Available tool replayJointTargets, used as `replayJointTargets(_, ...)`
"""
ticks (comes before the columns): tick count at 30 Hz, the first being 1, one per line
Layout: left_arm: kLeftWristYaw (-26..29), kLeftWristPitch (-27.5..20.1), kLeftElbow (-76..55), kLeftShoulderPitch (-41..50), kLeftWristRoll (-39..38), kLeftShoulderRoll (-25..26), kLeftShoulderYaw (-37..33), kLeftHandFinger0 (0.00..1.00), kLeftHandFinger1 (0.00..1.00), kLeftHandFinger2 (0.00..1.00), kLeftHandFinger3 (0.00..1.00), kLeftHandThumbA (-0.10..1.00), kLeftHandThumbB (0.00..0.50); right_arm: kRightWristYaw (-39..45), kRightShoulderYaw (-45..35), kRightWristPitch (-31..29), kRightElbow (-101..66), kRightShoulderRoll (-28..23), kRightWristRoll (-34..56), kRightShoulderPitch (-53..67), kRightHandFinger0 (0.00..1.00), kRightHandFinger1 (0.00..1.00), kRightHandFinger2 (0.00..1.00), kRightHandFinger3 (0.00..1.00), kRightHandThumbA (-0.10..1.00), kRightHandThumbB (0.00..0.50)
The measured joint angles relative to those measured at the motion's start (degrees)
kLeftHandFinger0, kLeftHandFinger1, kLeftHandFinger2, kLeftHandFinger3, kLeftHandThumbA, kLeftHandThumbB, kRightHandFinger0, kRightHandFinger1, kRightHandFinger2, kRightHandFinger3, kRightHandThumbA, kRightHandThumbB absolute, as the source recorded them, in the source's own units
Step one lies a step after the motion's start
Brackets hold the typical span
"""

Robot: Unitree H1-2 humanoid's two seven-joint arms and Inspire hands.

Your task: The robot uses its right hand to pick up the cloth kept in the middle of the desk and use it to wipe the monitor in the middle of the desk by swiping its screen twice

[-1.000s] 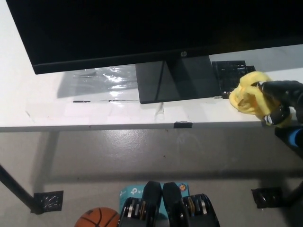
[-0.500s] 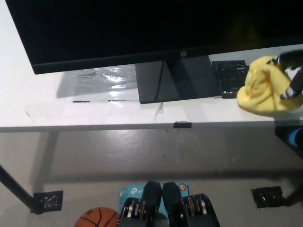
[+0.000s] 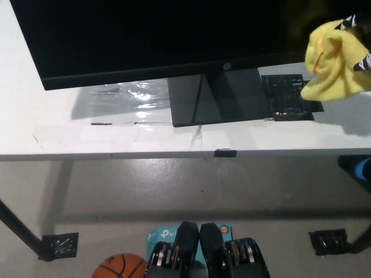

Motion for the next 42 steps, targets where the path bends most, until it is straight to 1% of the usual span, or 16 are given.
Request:
replayJointTargets(1, 0.0, 0.0, 0.0, -0.1, 0.0, 0.0, 0.0, 0.55, 0.58, 0.73, 0.91, 0.16, 0.000, -0.6, -2.2, 0.0, -2.9, -0.2, 0.1, 1.6, 1.00, 1.00, 1.00, 1.00, 0.65, 0.494)
replayJointTargets(3, 0.0, 0.1, 0.0, -0.1, 0.0, 0.0, 0.0, 0.55, 0.58, 0.73, 0.92, 0.17, 0.000, -1.8, -7.8, 0.0, -9.2, 0.0, 0.0, 6.7, 1.00, 1.00, 1.00, 1.00, 0.62, 0.446)
replayJointTargets(7, 0.0, 0.1, 0.1, -0.1, 0.0, -0.1, 0.0, 0.53, 0.56, 0.71, 0.91, 0.16, 0.000, -4.4, -16.9, 0.0, -19.2, 3.2, -0.2, 18.5, 1.00, 1.00, 1.00, 1.00, 0.64, 0.390)
replayJointTargets(11, 0.0, 0.1, 0.3, -0.2, 0.0, -0.1, 0.0, 0.54, 0.56, 0.70, 0.90, 0.16, 0.000, -8.7, -23.4, -0.4, -27.6, 9.6, -0.2, 31.3, 1.00, 1.00, 1.00, 1.00, 0.71, 0.385)
replayJointTargets(13, 0.0, 0.1, 0.4, -0.3, 0.0, -0.1, -0.1, 0.53, 0.55, 0.70, 0.90, 0.16, 0.000, -10.6, -24.7, -0.9, -29.6, 12.7, -0.2, 36.3, 1.00, 1.00, 1.00, 1.00, 0.67, 0.371)
replayJointTargets(15, 0.0, 0.1, 0.4, -0.3, 0.0, -0.1, -0.1, 0.53, 0.56, 0.70, 0.90, 0.15, 0.000, -12.6, -26.0, -1.4, -30.5, 16.3, -0.2, 40.9, 1.00, 1.00, 1.00, 1.00, 0.56, 0.335)
replayJointTargets(17, 0.0, 0.1, 0.4, -0.3, 0.0, -0.2, -0.1, 0.53, 0.55, 0.71, 0.91, 0.17, 0.000, -14.7, -27.0, -2.2, -30.5, 19.8, -0.2, 45.1, 1.00, 1.00, 1.00, 1.00, 0.60, 0.348)
replayJointTargets(19, 0.0, 0.1, 0.5, -0.3, 0.1, -0.2, -0.1, 0.53, 0.56, 0.70, 0.90, 0.19, 0.000, -16.8, -27.5, -3.1, -30.4, 22.7, -0.2, 48.3, 1.00, 1.00, 1.00, 1.00, 0.56, 0.343)
replayJointTargets(25, 0.0, 0.1, 0.5, -0.5, 0.1, -0.3, -0.2, 0.53, 0.56, 0.71, 0.90, 0.13, 0.000, -22.9, -28.6, -6.5, -29.4, 30.6, -0.2, 55.5, 1.00, 1.00, 1.00, 1.00, 0.58, 0.300)
replayJointTargets(31, 0.0, 0.1, 1.1, -0.8, 0.0, -0.3, -0.2, 0.51, 0.54, 0.71, 0.90, 0.15, 0.000, -29.4, -29.5, -11.5, -27.6, 37.0, -0.1, 61.2, 1.00, 1.00, 1.00, 1.00, 0.58, 0.276)
replayJointTargets(32, 0.0, 0.1, 1.1, -0.9, 0.0, -0.3, -0.2, 0.53, 0.56, 0.71, 0.90, 0.15, 0.000, -30.3, -29.5, -12.4, -27.1, 37.6, -0.1, 61.9, 1.00, 1.00, 1.00, 1.00, 0.49, 0.248)
replayJointTargets(34, 0.0, 0.1, 1.1, -0.9, 0.0, -0.3, -0.2, 0.54, 0.57, 0.72, 0.90, 0.15, 0.000, -32.4, -29.6, -14.4, -25.4, 39.0, -0.1, 63.6, 1.00, 1.00, 1.00, 1.00, 0.47, 0.240)
replayJointTargets(37, 0.0, 0.1, 1.1, -0.8, 0.0, -0.3, -0.2, 0.56, 0.59, 0.73, 0.91, 0.13, 0.000, -35.3, -30.4, -17.3, -22.1, 40.5, 0.4, 65.6, 1.00, 1.00, 1.00, 1.00, 0.30, 0.232)
replayJointTargets(40, -0.1, 0.1, 1.1, -0.9, 0.0, -0.3, -0.2, 0.54, 0.56, 0.71, 0.90, 0.13, 0.000, -38.2, -32.3, -20.2, -18.0, 41.7, 1.5, 66.6, 0.99, 1.00, 1.00, 1.00, 0.26, 0.200)
replayJointTargets(41, -0.1, 0.1, 1.1, -0.9, 0.0, -0.3, -0.2, 0.54, 0.56, 0.71, 0.90, 0.13, 0.000, -39.3, -33.2, -21.2, -16.5, 42.3, 2.0, 66.7, 0.96, 1.00, 1.00, 1.00, 0.26, 0.202)
replayJointTargets(42, -0.1, 0.1, 1.1, -0.9, 0.0, -0.3, -0.2, 0.54, 0.56, 0.70, 0.90, 0.16, 0.000, -40.2, -34.0, -22.0, -15.1, 42.8, 2.3, 66.8, 1.00, 1.00, 1.00, 1.00, 0.25, 0.175)
